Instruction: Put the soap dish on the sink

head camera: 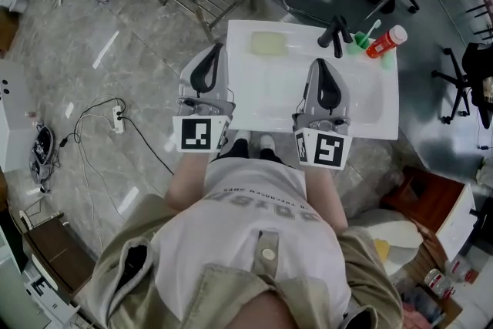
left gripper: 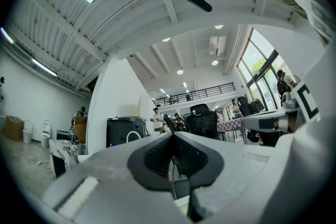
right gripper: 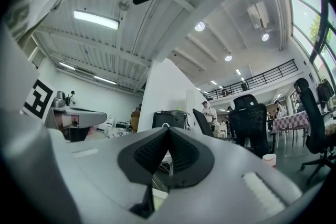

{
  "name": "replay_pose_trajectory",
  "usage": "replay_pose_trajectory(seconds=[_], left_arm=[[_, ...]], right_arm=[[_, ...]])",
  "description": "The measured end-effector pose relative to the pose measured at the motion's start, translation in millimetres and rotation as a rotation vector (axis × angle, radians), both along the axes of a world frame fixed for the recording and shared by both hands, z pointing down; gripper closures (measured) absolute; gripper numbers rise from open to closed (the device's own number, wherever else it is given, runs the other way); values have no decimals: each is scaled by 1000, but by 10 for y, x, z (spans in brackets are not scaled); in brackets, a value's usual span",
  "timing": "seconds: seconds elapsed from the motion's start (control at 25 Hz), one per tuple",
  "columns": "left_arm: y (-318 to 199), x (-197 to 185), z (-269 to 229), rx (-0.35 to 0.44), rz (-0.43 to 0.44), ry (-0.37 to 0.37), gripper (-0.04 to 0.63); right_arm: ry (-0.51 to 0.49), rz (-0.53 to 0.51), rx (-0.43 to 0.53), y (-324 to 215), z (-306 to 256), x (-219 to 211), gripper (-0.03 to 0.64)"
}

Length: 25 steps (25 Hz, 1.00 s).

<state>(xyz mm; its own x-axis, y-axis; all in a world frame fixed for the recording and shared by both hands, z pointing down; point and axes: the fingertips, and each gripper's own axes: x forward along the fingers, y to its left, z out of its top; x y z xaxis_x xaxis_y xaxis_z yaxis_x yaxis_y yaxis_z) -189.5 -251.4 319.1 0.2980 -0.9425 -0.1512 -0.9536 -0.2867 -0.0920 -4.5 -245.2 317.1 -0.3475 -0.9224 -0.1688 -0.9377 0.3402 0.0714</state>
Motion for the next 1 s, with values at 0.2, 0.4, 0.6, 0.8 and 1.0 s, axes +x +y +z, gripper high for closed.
replay_pose_trajectory(seconds=[0.2,0.4,0.6,0.8,1.0], left_arm=[[4,-12,7,-7,-4,-1,588],[11,2,38,-15,0,-11,588],[-12,15,20,-15,1,-6,588],[-21,16,17,-17,1,-6,588],[-51,45,37,-21,7,-6,588]], right_arm=[[28,1,-4,-10,-12,-19,615],[41,-6,3,-10,-38,-44,615],[51,-6,3,-30,-47,-50,616],[64,-8,2,-39,-47,-65,617],[78,-7,-2,-63,-28,-60,617]])
